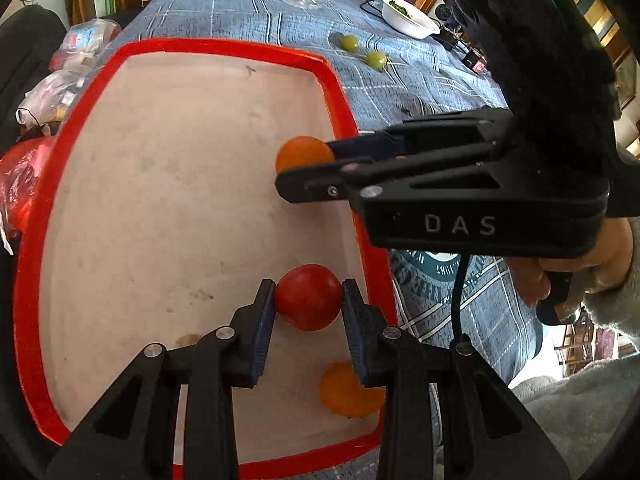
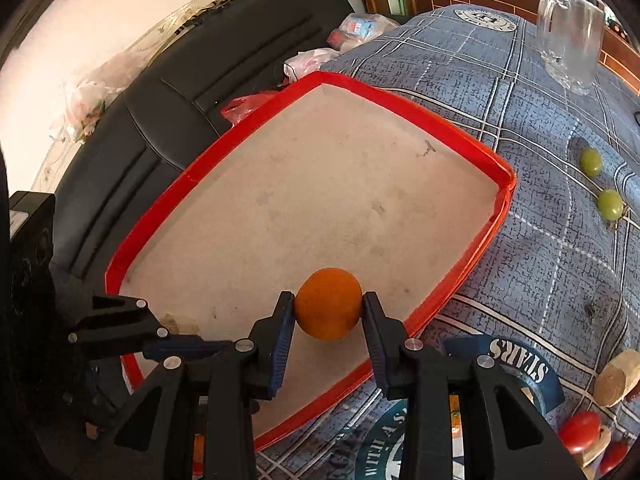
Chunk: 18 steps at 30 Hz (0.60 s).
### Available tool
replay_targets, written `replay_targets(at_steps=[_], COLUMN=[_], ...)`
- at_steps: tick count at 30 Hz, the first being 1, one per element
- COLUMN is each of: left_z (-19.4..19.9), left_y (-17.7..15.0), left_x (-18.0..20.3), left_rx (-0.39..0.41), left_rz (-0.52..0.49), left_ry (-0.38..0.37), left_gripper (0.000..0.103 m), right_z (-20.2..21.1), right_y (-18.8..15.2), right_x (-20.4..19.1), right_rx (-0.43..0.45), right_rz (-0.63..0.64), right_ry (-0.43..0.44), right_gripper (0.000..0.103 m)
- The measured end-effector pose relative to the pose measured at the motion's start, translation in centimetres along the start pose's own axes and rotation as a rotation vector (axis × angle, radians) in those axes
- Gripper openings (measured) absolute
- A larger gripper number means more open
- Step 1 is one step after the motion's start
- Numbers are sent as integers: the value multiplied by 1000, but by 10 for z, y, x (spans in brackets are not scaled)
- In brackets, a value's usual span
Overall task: Organize fruits
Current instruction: 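Carry the tomato with left tool while right tool carries the orange over the tray, then open left tool releasing the tomato while right tool releases the orange in the tray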
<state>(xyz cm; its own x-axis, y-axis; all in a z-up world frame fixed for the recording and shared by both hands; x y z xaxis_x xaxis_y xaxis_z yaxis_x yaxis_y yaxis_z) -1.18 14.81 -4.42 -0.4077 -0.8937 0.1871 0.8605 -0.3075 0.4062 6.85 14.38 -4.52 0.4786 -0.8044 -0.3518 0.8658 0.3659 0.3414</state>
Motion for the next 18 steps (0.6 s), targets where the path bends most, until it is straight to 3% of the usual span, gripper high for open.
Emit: replay_targets(at_steps=[15,16,18], left_z=[0,0,2], left_y=[-1,-1,-1], left_x=[2,2,2], left_rx=[11,11,17], left_rz=[42,44,49], left_ry=[-37,-38,-38], left_gripper=[32,34,52], right_z=[-2,0,4], right_y=[-2,-2,-2], right_x=[-3,-3,-2], right_rx=[0,3,10], right_rz=[26,24,21], right_ry=[-8,-4,0], right_gripper=[36,37,41])
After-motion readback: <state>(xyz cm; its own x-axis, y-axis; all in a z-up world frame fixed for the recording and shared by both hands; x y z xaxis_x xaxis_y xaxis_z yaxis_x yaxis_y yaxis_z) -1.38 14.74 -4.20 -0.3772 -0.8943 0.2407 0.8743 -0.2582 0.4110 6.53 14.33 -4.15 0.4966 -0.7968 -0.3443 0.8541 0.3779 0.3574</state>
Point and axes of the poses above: each gripper's, at about its wrist camera, not at the fingertips, and z roughly against the way its jaws point, x to its right, y to its top, the point moved 8 cm from there along -z, roughly the way its jaws point, and after that the axes turned 12 degrees about -z, right-handed, at the moved point
